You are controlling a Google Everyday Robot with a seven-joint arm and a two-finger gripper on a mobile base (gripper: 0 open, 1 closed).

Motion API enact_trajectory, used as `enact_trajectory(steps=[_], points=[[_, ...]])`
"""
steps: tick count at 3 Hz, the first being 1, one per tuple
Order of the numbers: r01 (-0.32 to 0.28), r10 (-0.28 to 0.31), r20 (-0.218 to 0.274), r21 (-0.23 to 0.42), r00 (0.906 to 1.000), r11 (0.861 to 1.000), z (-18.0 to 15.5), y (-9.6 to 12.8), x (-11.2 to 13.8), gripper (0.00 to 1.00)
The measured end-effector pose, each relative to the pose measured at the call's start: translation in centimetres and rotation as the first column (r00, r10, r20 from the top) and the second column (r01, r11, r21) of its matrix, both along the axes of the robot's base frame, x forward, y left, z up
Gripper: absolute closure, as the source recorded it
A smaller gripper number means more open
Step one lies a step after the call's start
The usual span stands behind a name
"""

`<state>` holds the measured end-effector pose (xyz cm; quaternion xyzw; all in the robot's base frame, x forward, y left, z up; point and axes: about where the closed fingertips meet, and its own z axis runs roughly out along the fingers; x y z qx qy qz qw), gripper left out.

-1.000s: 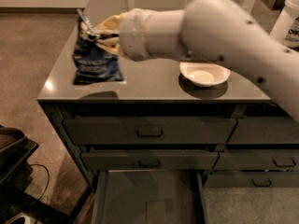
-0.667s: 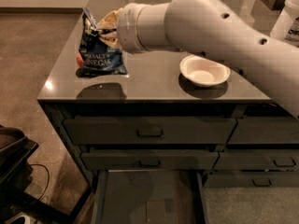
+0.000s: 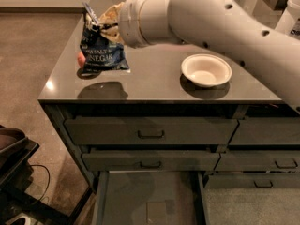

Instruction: Pick blue chip bag from bottom drawer and place on counter

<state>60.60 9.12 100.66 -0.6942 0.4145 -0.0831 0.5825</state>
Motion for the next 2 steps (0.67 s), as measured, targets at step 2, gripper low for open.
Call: enact_trajectory(steps=[2], points=[[0.053, -0.047, 0.089, -0.068, 0.995, 0.996, 3.6, -3.9, 6.8, 1.0]])
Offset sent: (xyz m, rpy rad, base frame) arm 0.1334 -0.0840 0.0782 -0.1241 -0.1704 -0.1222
